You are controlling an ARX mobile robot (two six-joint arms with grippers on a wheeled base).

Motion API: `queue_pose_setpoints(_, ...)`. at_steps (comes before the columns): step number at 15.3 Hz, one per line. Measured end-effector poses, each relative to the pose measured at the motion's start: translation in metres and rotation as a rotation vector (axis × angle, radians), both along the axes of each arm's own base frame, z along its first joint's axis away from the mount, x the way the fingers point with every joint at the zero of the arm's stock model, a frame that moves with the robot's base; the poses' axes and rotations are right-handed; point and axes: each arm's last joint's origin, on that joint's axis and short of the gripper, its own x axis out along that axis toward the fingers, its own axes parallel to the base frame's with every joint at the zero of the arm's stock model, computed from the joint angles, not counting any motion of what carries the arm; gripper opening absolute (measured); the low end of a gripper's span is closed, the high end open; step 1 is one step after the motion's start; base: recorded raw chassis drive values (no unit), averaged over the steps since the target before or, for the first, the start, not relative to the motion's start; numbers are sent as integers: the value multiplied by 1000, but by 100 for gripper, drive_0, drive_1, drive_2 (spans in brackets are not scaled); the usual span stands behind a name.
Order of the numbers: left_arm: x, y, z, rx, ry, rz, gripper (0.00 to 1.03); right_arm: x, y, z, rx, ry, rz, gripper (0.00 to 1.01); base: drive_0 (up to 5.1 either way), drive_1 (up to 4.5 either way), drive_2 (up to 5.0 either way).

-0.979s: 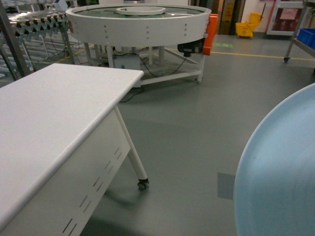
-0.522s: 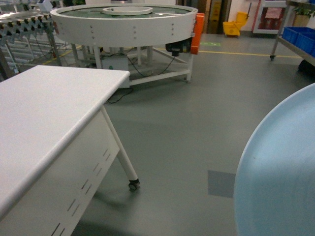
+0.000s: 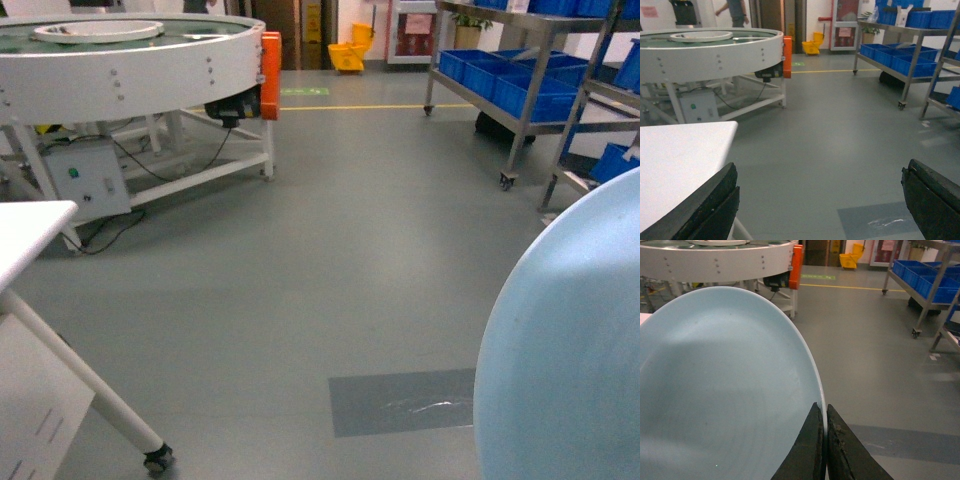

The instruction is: Place blue tray on left shelf second layer neatly

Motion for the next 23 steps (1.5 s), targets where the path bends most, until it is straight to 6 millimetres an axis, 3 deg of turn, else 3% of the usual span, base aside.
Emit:
queue_pose_setpoints(5,0,0,0,0,0,0,98,0,0,0,0,0,0,2,-155,269,-580)
queue_pose_setpoints(23,0,0,0,0,2,-2,98,0,0,0,-1,3,-2,2,4,429,-420)
